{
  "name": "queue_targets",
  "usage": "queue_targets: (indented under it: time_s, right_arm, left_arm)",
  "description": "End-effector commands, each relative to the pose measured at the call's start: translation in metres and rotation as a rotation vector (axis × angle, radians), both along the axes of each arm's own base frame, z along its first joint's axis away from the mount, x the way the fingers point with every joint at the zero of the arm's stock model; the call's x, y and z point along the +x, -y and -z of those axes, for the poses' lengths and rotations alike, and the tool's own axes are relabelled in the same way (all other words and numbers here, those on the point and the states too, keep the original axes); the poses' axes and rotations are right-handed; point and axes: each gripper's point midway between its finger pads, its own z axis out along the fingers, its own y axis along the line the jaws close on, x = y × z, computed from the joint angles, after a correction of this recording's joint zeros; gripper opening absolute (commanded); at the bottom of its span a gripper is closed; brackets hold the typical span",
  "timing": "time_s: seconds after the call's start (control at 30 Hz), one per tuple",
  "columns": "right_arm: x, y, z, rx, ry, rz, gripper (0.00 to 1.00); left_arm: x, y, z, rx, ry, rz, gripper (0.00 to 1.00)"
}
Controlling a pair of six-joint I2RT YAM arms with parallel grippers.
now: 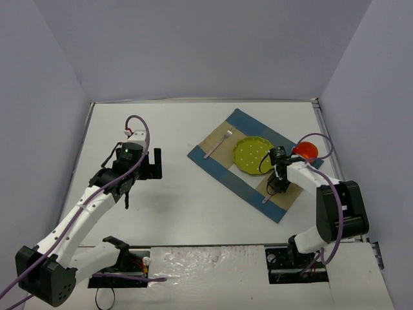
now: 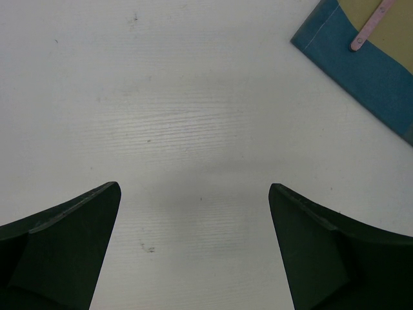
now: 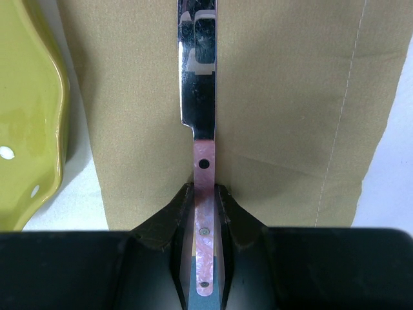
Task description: Set the dinner table for one person
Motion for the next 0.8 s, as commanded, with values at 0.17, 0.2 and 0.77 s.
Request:
queue_targets:
  time_s: [0.17,0.2,0.77]
  right_arm:
    - [-0.011,0.015,0.001,-0.051,-0.027,-0.007,0.04]
    - [-0.011,0.014,0.001,-0.049,-0.031,-0.01,0.05]
    - [0.029,0.028,-0.151,-0.139,0.326,-0.096,0.48]
  left_arm:
    - [0.009,0.002,-0.012,-0.02,0.047,-0.003,0.97]
    - [0.009,0.002,-0.011,-0.019,0.046,-0.003,0.97]
    - [-0.005,0.003,-0.079,-0.076,0.043,-0.014,0.97]
